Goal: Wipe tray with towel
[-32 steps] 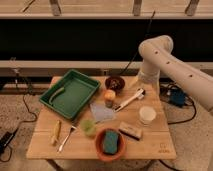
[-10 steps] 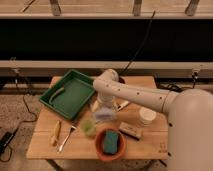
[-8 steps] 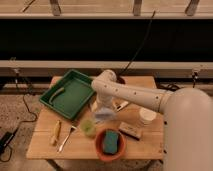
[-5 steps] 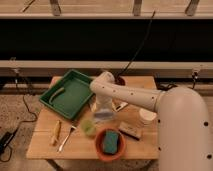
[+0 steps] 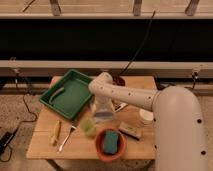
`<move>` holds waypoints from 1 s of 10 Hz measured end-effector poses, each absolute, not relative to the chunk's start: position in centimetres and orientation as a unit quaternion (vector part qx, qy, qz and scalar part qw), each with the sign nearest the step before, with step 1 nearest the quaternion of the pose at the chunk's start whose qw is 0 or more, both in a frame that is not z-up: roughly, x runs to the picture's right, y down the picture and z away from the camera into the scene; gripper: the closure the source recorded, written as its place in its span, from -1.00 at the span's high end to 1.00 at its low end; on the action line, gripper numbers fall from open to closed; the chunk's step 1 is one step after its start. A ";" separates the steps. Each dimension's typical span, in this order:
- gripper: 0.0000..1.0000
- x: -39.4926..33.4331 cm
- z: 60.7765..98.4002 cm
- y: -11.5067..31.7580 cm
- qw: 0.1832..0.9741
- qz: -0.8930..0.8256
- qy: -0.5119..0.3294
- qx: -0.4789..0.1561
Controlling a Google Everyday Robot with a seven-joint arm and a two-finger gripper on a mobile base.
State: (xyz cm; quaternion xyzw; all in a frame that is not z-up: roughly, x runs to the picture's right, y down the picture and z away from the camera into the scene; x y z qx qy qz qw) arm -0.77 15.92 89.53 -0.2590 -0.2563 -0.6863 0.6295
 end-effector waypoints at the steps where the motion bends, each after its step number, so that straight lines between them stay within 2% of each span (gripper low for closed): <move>1: 0.01 -0.8 89.5 16.0 0.629 -0.687 -0.256 -0.260; 3: -0.43 -0.8 89.2 16.1 0.627 -0.688 -0.254 -0.261; 4: -0.55 -0.9 89.0 16.2 0.626 -0.688 -0.255 -0.262; 7: -0.60 -0.9 87.2 14.7 0.623 -0.694 -0.249 -0.261; 10: -0.60 -2.5 83.7 11.3 0.618 -0.702 -0.255 -0.244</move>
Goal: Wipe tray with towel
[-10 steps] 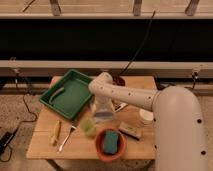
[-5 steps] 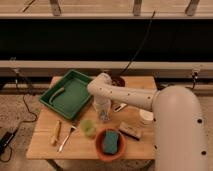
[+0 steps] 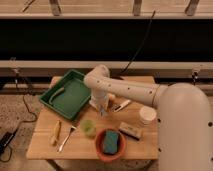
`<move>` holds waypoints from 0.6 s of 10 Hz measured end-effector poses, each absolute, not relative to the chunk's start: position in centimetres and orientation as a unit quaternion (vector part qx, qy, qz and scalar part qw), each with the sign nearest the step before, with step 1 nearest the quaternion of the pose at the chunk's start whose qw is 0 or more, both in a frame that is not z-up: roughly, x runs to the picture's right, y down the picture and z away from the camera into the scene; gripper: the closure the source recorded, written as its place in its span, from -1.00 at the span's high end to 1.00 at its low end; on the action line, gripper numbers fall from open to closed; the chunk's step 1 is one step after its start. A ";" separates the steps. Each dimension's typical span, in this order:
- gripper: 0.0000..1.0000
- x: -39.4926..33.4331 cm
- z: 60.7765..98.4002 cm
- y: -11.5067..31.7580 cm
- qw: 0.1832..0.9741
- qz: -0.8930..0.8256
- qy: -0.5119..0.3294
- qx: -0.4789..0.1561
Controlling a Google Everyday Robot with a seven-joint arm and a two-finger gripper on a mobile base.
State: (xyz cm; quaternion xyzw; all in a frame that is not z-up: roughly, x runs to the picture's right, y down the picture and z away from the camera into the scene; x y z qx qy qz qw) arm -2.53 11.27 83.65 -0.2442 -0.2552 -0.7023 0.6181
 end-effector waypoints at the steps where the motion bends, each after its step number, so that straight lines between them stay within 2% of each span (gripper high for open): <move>1: -0.60 -3.2 82.3 10.0 0.616 -0.706 -0.259 -0.235; 3: -0.60 -5.5 80.5 7.7 0.608 -0.715 -0.269 -0.214; 6: -0.60 -9.9 79.9 5.8 0.592 -0.729 -0.285 -0.193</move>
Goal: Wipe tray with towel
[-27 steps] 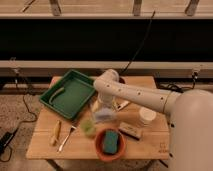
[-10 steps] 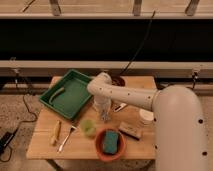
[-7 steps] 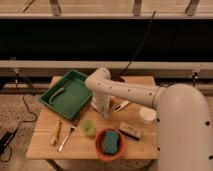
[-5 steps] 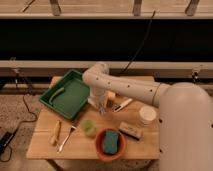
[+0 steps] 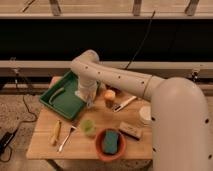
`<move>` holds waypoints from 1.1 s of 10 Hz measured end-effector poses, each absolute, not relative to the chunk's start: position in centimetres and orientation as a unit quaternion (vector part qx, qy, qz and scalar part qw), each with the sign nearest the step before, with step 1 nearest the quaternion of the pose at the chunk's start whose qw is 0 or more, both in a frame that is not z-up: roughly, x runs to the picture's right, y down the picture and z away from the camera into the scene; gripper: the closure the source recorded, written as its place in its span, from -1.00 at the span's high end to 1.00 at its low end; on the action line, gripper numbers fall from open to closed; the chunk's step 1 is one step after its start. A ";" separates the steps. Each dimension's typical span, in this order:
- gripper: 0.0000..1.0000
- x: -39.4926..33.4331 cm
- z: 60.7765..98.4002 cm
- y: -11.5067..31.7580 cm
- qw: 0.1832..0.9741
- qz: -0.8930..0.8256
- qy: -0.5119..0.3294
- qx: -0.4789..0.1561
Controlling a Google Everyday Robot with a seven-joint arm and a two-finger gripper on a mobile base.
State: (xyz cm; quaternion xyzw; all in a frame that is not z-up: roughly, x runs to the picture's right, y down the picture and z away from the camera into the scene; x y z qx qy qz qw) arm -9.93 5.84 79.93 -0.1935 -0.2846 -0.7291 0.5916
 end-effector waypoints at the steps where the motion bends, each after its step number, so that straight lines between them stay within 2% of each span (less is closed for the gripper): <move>1: -0.60 -11.0 80.3 5.4 0.588 -0.731 -0.291 -0.189; 6: -0.60 -15.2 82.8 5.0 0.573 -0.733 -0.319 -0.183; 11: -0.60 -16.1 83.2 5.0 0.570 -0.732 -0.334 -0.168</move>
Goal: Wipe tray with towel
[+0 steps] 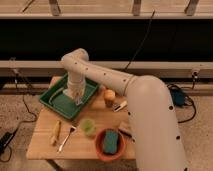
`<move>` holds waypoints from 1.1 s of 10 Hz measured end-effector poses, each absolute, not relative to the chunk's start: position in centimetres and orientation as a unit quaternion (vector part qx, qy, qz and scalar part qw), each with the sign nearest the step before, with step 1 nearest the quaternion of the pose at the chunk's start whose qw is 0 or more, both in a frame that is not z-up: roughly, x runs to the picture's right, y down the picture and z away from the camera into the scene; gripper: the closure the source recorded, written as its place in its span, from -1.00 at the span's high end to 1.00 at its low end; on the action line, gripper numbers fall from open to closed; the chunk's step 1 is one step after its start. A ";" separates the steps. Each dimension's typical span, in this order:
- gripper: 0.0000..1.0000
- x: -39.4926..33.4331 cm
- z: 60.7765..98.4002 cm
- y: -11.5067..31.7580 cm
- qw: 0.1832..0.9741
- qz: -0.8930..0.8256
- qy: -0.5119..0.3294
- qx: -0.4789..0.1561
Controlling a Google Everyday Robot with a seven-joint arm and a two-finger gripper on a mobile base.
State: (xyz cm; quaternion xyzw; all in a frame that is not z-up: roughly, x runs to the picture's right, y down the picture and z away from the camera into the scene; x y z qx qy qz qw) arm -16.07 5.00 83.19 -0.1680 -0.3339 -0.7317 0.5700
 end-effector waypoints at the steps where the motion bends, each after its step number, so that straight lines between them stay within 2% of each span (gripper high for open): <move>1: -0.60 -16.2 83.2 5.0 0.569 -0.732 -0.334 -0.168; 4: -0.60 -15.9 83.2 4.8 0.570 -0.735 -0.330 -0.163; 11: -0.60 -19.8 88.1 3.1 0.554 -0.743 -0.354 -0.123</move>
